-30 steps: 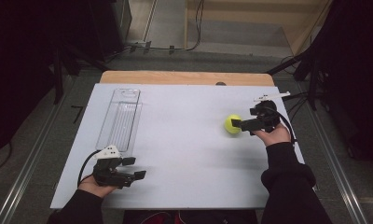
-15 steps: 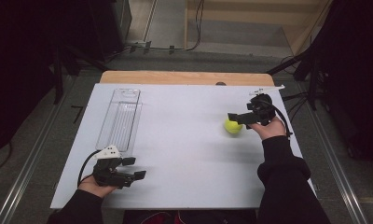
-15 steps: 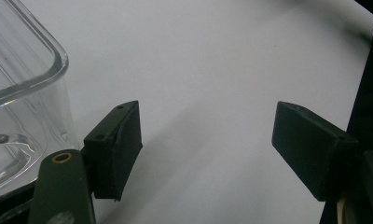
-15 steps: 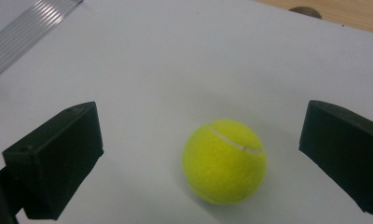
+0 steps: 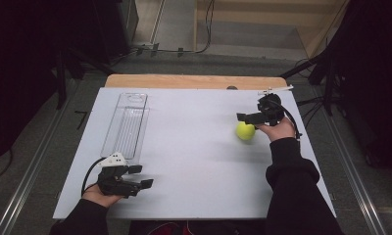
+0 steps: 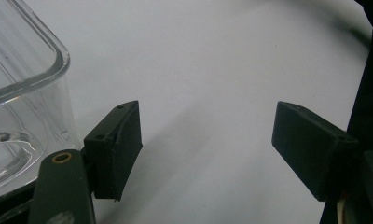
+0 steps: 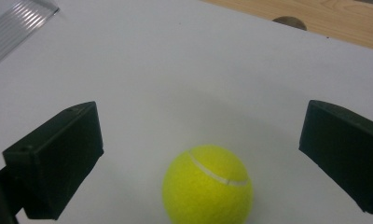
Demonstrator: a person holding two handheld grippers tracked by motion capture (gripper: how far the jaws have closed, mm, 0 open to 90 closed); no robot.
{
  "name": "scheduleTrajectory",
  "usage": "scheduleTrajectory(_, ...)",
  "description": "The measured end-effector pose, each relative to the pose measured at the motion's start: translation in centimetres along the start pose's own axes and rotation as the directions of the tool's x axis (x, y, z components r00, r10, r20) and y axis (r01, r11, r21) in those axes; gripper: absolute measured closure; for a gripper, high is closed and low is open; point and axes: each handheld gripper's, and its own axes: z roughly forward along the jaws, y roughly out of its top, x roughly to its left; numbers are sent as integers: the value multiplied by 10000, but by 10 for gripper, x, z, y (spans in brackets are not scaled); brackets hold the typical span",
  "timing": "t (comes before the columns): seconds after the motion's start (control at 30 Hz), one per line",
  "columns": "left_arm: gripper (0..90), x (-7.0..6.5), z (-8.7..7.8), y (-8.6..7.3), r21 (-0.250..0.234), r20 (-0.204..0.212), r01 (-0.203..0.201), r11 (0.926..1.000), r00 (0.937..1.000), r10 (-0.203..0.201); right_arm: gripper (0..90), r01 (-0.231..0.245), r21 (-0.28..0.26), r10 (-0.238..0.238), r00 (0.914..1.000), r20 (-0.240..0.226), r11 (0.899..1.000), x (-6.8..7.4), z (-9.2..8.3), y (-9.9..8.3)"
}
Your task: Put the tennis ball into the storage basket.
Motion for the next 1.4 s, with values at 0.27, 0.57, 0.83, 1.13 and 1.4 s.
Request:
scheduleTrajectory(0.27, 246, 0, 0, 0, -4, 1, -3, 10000, 10000, 3, 0, -223, 200, 223, 9998, 11, 9996, -3, 9, -5)
scheduleTrajectory(0.57, 246, 0, -1, 0, -16, 28, -12, 10000, 10000, 12, 0, -344, 416, 340, 9994, 111, 9985, -5, 19, -11)
scheduleTrajectory(0.83, 245, 0, -1, 0, -26, 34, -1, 10000, 10000, 1, 0, -415, 609, 402, 9989, 227, 9973, -6, 29, -21)
scheduleTrajectory(1.13, 246, 0, -1, 0, -42, 43, -30, 10000, 10000, 30, 0, -568, 800, 541, 9979, 356, 9952, -6, 38, -34)
scheduleTrajectory(1.4, 246, 0, -2, 0, -58, 14, -32, 10000, 10000, 32, 0, -573, 716, 548, 9978, 376, 9958, -5, 41, -42)
